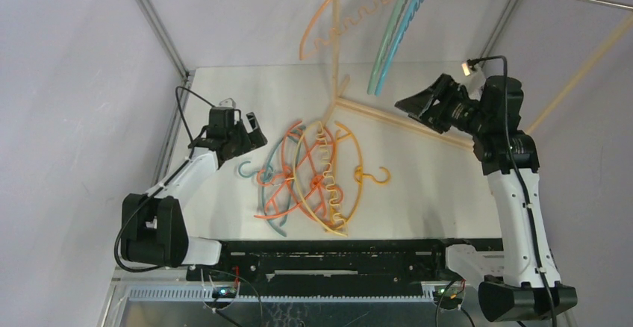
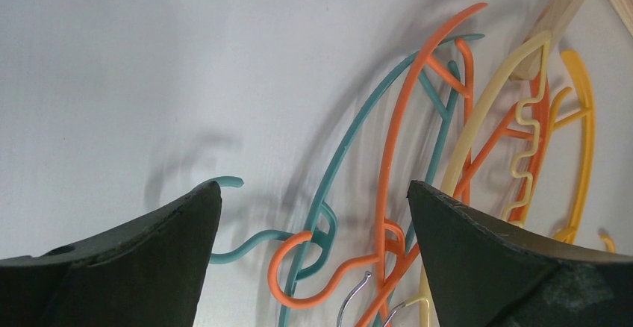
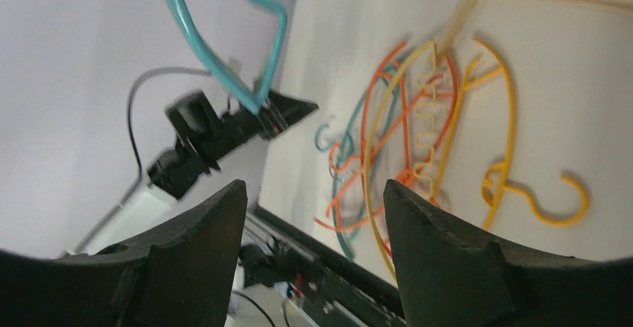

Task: Organize the hangers

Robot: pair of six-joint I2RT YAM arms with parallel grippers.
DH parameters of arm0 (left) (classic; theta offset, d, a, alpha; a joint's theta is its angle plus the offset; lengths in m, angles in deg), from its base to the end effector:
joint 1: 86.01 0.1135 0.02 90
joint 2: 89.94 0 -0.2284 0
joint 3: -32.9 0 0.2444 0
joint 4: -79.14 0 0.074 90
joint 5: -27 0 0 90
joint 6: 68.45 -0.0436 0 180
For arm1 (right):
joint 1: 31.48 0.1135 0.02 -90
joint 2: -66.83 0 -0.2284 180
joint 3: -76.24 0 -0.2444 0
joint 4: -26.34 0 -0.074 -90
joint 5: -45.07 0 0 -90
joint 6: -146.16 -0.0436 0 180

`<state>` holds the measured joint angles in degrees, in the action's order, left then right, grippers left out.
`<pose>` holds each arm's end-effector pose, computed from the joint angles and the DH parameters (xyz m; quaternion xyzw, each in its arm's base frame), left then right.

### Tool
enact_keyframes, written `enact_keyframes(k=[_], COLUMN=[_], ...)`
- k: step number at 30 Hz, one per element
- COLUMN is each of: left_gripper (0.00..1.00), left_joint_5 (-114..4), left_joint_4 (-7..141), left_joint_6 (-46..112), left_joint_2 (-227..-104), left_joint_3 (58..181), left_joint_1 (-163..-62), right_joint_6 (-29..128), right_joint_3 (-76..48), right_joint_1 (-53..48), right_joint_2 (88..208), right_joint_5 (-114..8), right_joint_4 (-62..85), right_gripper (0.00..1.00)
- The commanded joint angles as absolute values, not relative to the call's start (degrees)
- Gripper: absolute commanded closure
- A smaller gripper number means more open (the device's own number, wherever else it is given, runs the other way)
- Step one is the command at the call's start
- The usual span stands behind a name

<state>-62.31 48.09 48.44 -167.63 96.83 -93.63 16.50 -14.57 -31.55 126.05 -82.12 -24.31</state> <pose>0.2895 -0.0393 0.1956 -0.1522 0.9106 -0.1193 0.3653 0.2166 0.0261 0.3934 0.0944 0.7948 0.4293 0.4183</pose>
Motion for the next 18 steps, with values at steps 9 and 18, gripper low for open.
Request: enact_keyframes(k=[9,18], left_gripper=[0.00,0.00], left_joint_5=[-61.08,-61.58], left_joint_4=[49.06,49.00], left_joint_6=[47.79,48.44], left_joint_2=[-167.29,-165.20], left_joint_3=[98.93,96.09], left_joint_1=[-93.46,-93.51], right_joint_6=[36.30,37.61], right_joint_3=[-16.24,-20.81], right_joint_1=[1.35,19.43], right_joint_2=[128.94,143.64], right_joint_5=[-60.67,-54.09], right_joint_4=[-33.71,-24.56], right_gripper=[0.26,0.31])
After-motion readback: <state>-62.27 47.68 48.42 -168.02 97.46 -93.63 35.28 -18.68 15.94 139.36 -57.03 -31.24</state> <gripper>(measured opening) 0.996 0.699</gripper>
